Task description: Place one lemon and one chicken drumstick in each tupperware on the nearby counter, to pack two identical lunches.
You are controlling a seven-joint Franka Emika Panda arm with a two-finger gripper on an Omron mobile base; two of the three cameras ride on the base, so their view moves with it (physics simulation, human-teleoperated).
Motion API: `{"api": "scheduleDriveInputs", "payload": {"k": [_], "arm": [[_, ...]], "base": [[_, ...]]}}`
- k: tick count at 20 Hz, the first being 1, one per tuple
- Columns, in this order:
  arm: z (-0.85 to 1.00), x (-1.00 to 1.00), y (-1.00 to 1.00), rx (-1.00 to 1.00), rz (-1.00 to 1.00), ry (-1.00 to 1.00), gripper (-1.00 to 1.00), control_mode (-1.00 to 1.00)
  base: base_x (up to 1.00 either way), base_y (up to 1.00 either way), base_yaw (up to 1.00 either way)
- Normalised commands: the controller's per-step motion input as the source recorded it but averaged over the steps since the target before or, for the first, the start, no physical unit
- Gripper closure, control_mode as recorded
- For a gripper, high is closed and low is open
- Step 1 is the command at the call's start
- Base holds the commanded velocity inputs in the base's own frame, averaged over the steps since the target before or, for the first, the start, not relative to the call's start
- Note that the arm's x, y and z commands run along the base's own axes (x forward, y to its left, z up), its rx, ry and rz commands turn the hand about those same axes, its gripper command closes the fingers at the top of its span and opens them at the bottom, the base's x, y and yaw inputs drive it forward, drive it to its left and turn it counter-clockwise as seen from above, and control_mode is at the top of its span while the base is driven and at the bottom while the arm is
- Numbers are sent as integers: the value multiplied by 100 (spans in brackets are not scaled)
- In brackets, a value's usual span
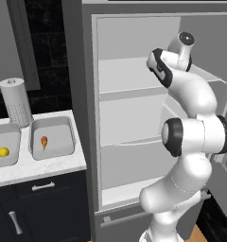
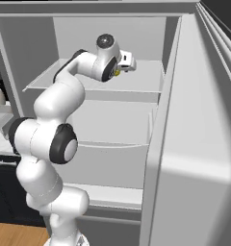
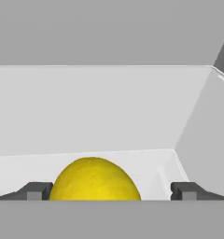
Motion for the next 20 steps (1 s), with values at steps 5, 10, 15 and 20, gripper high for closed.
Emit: {"api": "scheduleDriveInputs", "payload": {"k": [5,10,15,20], "arm": [[-33,4,0,0,2,2,-100,-100],[-35,0,0,0,2,3,-100,-100],[-34,8,0,0,2,2,100,-100],[-38,-3,3,0,5,1,100,-100]], "base": [[0,0,0],[0,0,0],[0,0,0],[0,0,0]]}}
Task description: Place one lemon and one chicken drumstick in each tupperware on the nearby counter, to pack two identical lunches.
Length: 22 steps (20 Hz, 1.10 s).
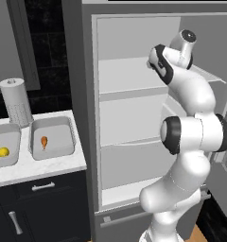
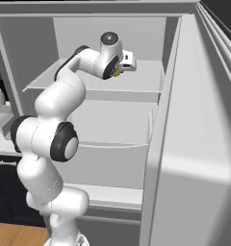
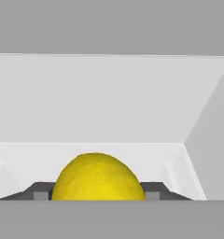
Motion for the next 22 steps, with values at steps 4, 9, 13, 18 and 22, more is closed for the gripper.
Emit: {"api": "scheduleDriveInputs", "payload": {"k": [4,9,13,18,22], "arm": [[-40,-64,1,0,0,2,100,-100],[-2,-100,0,0,0,0,100,-100],[-7,-100,4,-5,0,-18,100,-100],[9,-100,2,0,0,-5,100,-100],[2,-100,11,0,0,2,100,-100]], "base": [[0,0,0],[0,0,0],[0,0,0],[0,0,0],[0,0,0]]}}
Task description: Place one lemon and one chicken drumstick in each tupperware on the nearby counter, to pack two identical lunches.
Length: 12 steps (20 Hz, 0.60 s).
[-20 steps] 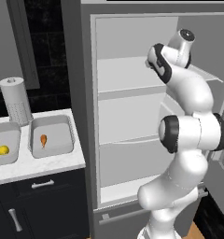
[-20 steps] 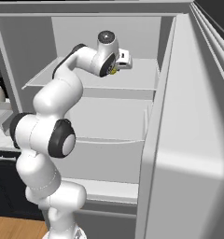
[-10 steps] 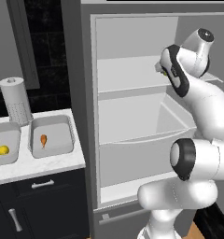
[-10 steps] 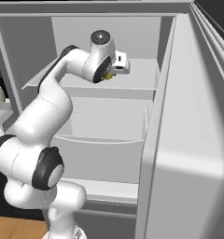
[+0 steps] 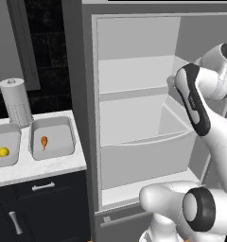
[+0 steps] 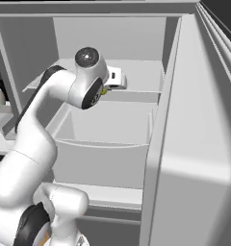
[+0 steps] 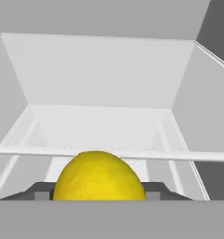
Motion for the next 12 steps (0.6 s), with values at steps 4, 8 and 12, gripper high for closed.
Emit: {"api": "scheduleDriveInputs", "payload": {"k": [4,8,12], "arm": [[-12,-100,23,-5,0,5,100,-100],[-71,-100,21,-10,1,0,100,-100],[-78,-100,24,-10,0,0,100,-100]], "base": [[0,0,0],[0,0,0],[0,0,0]]}}
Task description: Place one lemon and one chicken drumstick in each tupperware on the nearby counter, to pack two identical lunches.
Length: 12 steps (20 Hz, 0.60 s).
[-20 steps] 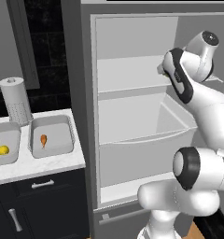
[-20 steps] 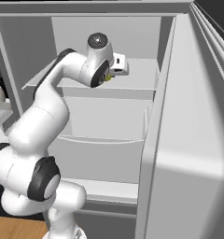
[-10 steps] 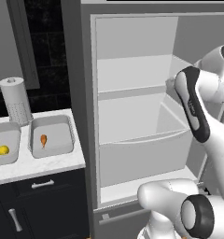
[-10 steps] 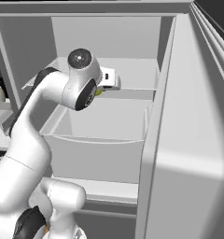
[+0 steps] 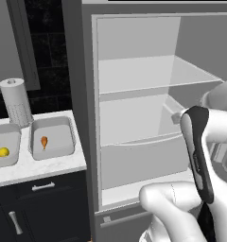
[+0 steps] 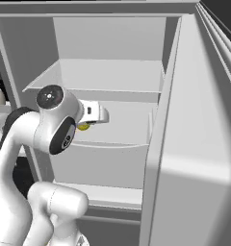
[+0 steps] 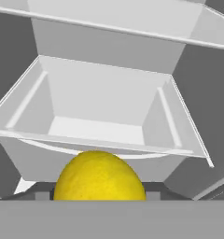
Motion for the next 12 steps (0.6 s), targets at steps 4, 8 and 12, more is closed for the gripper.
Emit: {"api": "scheduleDriveInputs", "payload": {"k": [4,8,12], "arm": [[-66,-100,7,-4,7,0,100,-100],[0,0,0,0,0,0,100,100],[0,0,0,0,0,0,100,100]], "base": [[0,0,0],[-100,14,8],[-99,63,15]]}}
